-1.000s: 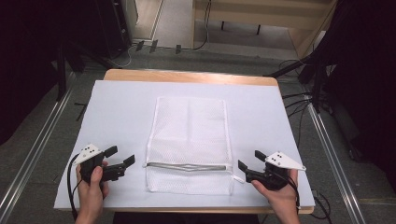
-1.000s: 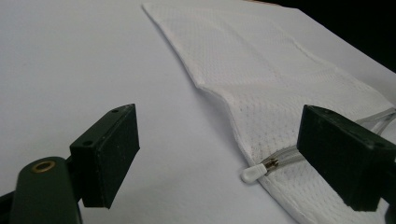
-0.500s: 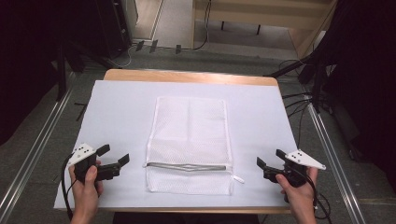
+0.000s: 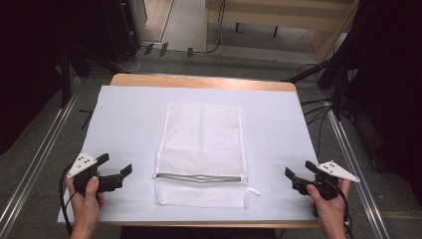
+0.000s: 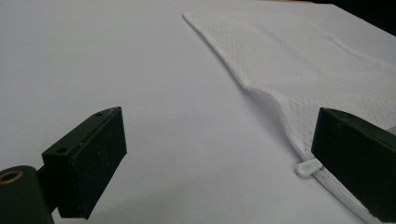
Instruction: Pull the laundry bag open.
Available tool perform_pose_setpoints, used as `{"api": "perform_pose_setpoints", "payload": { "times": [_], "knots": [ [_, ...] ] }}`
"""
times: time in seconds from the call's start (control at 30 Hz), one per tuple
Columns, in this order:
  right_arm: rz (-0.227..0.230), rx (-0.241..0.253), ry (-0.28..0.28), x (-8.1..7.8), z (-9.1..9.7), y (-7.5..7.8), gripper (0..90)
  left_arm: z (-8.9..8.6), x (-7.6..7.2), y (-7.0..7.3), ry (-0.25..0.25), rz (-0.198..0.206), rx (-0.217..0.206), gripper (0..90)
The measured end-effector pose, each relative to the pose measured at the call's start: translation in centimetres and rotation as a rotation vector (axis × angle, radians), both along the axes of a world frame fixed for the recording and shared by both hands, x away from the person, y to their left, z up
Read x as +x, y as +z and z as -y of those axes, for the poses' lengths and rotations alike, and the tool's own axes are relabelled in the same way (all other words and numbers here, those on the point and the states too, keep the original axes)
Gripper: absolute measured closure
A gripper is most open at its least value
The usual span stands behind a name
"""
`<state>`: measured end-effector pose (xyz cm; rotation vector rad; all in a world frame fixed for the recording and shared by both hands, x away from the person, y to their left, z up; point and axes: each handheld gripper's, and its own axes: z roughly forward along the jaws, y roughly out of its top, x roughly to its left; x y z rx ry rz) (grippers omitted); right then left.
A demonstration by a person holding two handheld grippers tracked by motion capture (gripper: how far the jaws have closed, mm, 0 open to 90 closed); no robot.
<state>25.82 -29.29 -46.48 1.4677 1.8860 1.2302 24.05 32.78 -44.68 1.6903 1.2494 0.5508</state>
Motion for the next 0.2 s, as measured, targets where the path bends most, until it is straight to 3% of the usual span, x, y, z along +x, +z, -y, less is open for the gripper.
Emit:
{"api": "perform_pose_setpoints", "payload": {
  "times": [0.2],
  "knots": [
    [-0.001,-0.002,0.001,0.06,-0.03,-0.06,15.4,0.18,0.07,-0.10,-0.001,-0.002,0.011,2.9]
  ]
}}
